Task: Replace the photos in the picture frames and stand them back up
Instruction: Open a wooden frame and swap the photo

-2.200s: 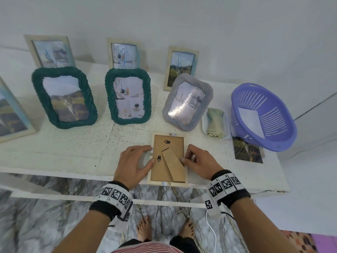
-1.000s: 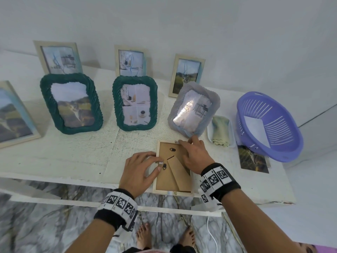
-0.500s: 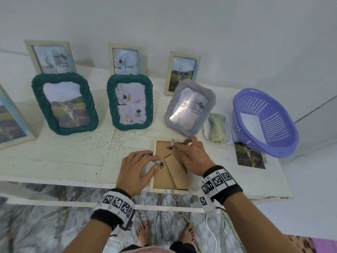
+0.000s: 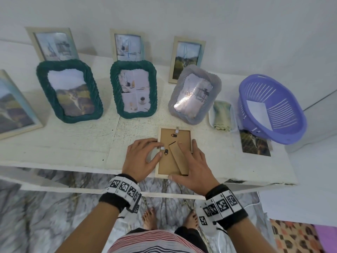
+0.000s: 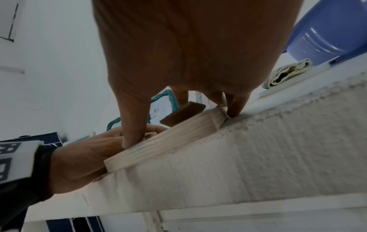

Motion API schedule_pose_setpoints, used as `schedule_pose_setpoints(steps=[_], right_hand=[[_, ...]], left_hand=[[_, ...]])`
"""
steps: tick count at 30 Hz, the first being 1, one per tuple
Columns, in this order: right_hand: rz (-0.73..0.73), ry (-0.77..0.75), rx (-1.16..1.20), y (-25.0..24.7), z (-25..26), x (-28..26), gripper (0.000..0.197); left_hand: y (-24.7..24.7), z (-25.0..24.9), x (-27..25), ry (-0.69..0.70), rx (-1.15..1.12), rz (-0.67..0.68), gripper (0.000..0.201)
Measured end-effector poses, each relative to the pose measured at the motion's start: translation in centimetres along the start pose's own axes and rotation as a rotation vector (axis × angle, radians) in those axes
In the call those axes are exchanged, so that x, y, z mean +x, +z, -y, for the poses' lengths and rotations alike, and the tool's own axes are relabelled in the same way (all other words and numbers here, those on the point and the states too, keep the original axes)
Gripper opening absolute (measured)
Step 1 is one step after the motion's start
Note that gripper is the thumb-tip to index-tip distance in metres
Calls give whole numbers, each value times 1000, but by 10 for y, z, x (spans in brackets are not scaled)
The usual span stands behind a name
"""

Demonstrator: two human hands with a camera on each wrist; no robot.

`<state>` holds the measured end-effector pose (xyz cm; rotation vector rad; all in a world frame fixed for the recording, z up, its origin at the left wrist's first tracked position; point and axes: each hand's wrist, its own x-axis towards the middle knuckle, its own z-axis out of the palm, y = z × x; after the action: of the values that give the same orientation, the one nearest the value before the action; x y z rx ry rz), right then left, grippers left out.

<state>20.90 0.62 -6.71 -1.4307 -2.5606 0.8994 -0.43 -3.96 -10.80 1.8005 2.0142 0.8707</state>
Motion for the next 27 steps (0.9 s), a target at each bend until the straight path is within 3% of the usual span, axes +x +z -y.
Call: schedule_pose_setpoints(steps=[8, 14, 18, 22, 27], right_hand=[[-108, -15, -59, 18, -5, 5, 80], [-98, -2, -5, 14, -2, 3, 79], [-77, 4, 25, 5, 3, 2, 71], [-280, -51, 17, 3, 8, -3, 48], [-324, -89, 27, 8, 5, -5, 48]], left_hand=[[-1, 0, 0, 8, 12, 5, 36], [-3, -3, -1, -6, -1, 4, 41], [-1, -5, 0, -61, -31, -1, 56], [1, -6, 2, -91, 63, -7, 69], [-1, -16, 2, -131, -60, 50, 65]])
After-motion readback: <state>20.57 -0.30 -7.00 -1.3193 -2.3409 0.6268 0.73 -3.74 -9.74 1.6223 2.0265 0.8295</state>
